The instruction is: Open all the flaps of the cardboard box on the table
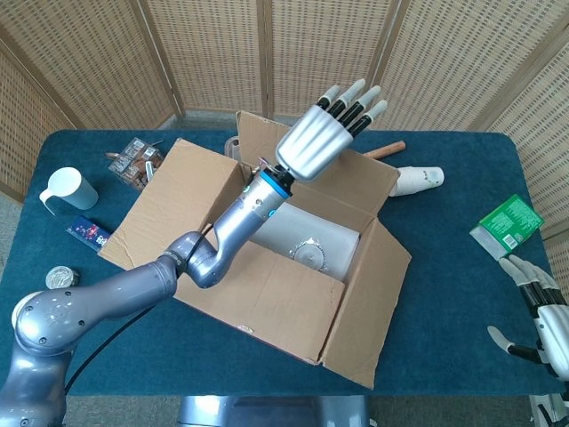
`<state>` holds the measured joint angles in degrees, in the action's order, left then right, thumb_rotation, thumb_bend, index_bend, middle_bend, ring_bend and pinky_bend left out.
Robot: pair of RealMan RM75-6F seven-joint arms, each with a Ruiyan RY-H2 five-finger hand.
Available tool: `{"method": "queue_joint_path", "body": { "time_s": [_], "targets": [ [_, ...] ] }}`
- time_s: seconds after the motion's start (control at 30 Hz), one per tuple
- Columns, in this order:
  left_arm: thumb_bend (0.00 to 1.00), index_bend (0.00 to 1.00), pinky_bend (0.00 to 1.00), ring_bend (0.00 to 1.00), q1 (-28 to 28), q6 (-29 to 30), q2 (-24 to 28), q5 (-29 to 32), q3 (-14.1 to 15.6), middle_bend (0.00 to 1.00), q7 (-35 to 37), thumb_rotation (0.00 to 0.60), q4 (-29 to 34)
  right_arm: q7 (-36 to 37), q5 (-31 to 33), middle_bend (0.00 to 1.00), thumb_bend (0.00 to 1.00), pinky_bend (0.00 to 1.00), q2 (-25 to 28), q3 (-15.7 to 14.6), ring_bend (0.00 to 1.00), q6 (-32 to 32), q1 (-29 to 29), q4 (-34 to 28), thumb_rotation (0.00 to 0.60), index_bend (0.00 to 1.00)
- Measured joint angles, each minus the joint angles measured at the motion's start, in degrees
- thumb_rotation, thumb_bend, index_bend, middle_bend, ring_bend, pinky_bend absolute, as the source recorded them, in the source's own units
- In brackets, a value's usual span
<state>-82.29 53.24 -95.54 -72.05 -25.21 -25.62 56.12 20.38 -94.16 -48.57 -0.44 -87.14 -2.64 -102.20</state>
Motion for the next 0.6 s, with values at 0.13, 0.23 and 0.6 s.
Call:
{"method": "queue_joint_path", "body": {
  "time_s": [0.13,0.23,0.6],
  "targets": [
    [0.48,0.0,0.22,0.0,-0.82,-0.03,-1.44,-0.85,0.98,0.0,1.18,0.6,-2.81,-0.42,-0.02,0.0,0.25,0.0,-0.04,0.07,0.0,0.04,-0.09,-0.31,0.6,0.0],
    [0.48,0.0,0.22,0.0,-1.76,0.23,-2.83,-1.93,1.56,0.0,2.35,0.6,-6.35,-0.84,-0.05,0.0,0.24,0.0,-0.04,0.11,0.0,0.0,-0.11,-0.53,0.6,0.0],
    [0.48,0.0,0.24,0.0,-6.56,-4.35,-12.56,-1.52,2.45,0.0,8.31,0.6,-25.25,-0.09,0.74,0.0,0.25,0.0,0.16,0.28,0.0,0.16,-0.11,-0.34,0.6,0.0]
  ]
}}
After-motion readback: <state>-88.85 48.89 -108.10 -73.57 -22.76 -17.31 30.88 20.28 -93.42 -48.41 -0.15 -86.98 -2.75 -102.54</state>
